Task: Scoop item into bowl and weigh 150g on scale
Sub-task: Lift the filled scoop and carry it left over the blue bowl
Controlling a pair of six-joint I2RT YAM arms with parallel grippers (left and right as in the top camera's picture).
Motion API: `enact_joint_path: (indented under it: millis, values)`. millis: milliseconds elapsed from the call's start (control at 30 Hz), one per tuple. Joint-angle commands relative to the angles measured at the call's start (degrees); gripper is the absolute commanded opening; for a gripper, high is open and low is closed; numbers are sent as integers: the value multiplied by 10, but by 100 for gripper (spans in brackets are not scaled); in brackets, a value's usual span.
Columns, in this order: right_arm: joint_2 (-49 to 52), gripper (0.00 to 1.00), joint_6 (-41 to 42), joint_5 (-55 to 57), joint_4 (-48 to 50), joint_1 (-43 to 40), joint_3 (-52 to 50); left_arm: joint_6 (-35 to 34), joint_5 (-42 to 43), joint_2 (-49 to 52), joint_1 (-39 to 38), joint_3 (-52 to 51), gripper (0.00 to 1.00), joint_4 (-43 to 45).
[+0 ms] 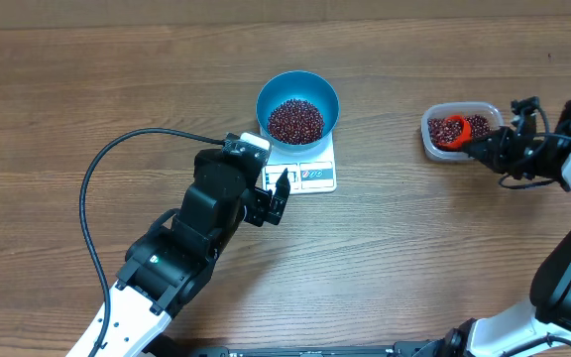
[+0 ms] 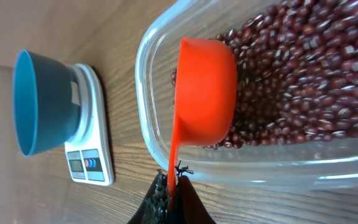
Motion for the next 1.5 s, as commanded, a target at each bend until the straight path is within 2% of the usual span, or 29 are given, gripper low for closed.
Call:
enact_joint_path:
  millis: [0, 233, 733, 1033, 1467]
  values:
    - [2, 4, -5, -57, 4, -24, -5, 15, -8, -11, 0, 2, 100, 2]
    - [2, 4, -5, -115, -1, -50, -5, 15, -8, -11, 0, 2, 99, 2]
    - [2, 3, -4, -297, -3, -36, -5, 15, -8, -11, 0, 2, 100, 0]
    - [2, 4, 5, -311, 16, 59, -5, 15, -8, -11, 0, 2, 100, 0]
    - [2, 4, 183, -280, 230, 231, -5, 15, -7, -11, 0, 2, 100, 3]
